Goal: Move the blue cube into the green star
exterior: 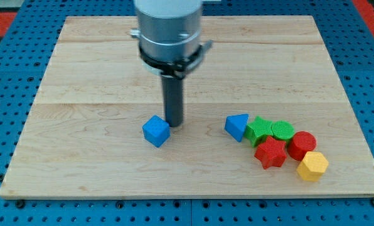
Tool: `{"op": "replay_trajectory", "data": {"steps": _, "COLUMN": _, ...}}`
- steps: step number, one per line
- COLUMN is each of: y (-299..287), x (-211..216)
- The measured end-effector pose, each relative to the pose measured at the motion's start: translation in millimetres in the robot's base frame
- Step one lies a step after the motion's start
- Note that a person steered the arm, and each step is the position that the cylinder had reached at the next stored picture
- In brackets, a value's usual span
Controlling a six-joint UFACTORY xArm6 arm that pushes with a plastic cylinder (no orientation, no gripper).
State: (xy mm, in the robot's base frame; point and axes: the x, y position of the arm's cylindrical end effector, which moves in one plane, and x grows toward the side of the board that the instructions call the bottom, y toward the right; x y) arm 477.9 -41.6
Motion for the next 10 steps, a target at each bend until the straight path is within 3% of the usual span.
{"op": "replay_trajectory", "data": {"steps": 1, "y": -41.1, "x": -36.2}}
{"op": "replay_trajectory", "data": {"steps": 2, "y": -105.9, "x": -39.6}}
{"op": "replay_trajectory", "data": {"steps": 3, "y": -104.8, "x": -30.4}}
{"op": "replay_trajectory", "data": {"steps": 5, "y": -10.1, "x": -1.4}}
{"op": "replay_trajectory", "data": {"steps": 8, "y": -69.2, "x": 6.5}}
{"op": "replay_trajectory", "data": {"steps": 10, "y": -38.3, "x": 42.6}}
